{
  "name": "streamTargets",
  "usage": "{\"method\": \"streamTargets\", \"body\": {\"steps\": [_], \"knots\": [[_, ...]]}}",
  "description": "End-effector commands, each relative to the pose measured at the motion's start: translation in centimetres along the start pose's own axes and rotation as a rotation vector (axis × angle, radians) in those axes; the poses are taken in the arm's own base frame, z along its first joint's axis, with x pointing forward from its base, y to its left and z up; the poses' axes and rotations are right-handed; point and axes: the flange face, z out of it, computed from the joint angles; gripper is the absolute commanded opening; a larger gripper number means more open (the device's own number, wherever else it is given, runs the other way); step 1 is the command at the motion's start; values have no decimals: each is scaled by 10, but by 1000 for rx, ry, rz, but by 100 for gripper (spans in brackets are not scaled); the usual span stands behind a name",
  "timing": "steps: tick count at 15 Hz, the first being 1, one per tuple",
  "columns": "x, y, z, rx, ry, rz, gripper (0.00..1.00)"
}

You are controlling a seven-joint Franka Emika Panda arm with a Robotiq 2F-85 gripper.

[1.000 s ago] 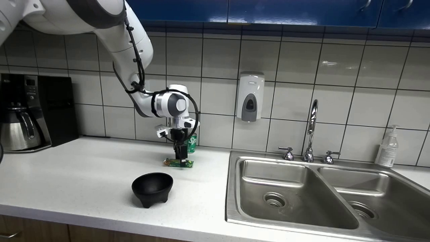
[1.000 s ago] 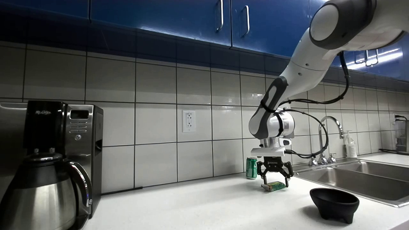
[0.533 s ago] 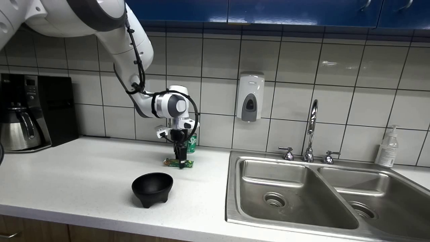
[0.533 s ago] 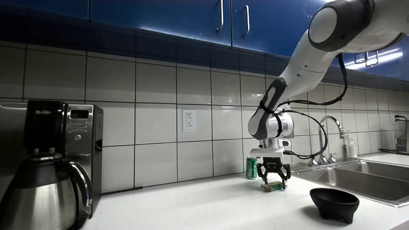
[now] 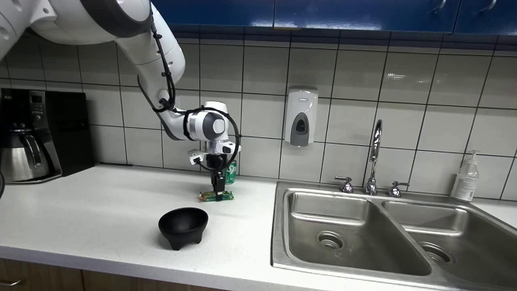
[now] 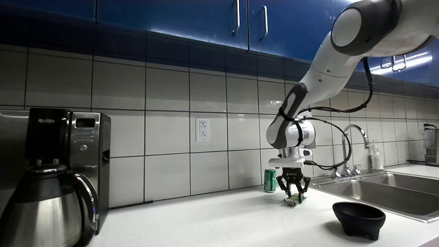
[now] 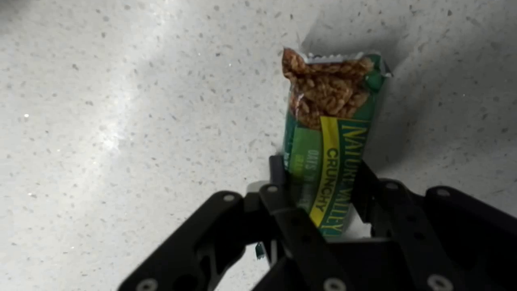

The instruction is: Pick up the green rectangular object and put it in the black bowl

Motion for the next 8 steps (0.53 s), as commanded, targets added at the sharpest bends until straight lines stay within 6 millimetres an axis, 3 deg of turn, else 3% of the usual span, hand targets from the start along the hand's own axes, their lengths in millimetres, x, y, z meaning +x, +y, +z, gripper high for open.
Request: {"method": "streamTargets", "body": {"steps": [1, 8], "knots": [[7, 0, -10, -1, -9, 32, 16], [-5, 13, -54, 33, 0, -21, 16]]}}
